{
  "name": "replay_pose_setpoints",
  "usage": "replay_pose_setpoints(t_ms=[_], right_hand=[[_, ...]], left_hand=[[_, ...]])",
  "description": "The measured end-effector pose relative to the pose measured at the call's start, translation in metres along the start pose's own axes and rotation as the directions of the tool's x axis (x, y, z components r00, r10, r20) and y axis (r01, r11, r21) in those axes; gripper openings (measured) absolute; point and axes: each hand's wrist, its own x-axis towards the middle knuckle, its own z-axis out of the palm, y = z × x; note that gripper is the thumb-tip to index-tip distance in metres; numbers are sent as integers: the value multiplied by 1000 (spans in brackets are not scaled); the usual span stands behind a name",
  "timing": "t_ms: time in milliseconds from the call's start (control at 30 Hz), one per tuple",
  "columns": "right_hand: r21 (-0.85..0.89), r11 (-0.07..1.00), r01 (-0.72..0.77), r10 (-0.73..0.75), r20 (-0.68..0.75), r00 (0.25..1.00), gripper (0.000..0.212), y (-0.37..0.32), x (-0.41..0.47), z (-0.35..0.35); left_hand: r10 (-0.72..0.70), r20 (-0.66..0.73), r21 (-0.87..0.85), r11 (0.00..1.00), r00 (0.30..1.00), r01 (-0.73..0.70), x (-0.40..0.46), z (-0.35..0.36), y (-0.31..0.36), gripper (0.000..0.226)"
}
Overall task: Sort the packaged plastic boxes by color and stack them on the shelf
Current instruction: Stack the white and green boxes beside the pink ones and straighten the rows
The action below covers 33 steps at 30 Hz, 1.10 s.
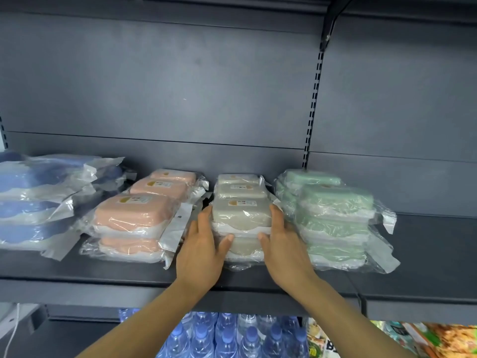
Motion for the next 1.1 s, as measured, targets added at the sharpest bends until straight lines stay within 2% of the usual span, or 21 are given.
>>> replay_pose_setpoints(t_ms=[267, 467, 567, 633, 733, 900, 1100], right_hand=[[-57, 998, -17, 19, 34, 999, 68, 2, 14, 5], [-138, 990, 30, -19, 82, 996, 72, 0, 12, 1], [-258, 963, 72, -63, 45, 997, 73, -7, 7, -4], [-331, 932, 147, -176, -61, 982, 69, -8, 10, 0], [-328, 920, 212, -275, -157, 949, 56, 0, 22, 9], [-299, 921, 250, -301, -138, 944, 49, 2, 28, 10], [-313, 920, 236, -284, -119, 951, 54, 4, 25, 9]], left_hand=[[-20, -7, 48, 999, 1000, 20, 11, 9, -2, 66], [-31, -4, 49, 998, 999, 32, 13, 11, -4, 66], [-32, 1, 61, 998, 999, 32, 13, 9, -3, 68], [-43, 9, 77, 996, 999, 42, 13, 8, -1, 69], [-55, 12, 116, 992, 998, 53, 11, 4, 5, 73], [-47, 65, 226, 974, 997, 31, 7, -1, 8, 71], [-104, 152, 286, 957, 983, 57, 7, -9, 15, 76]])
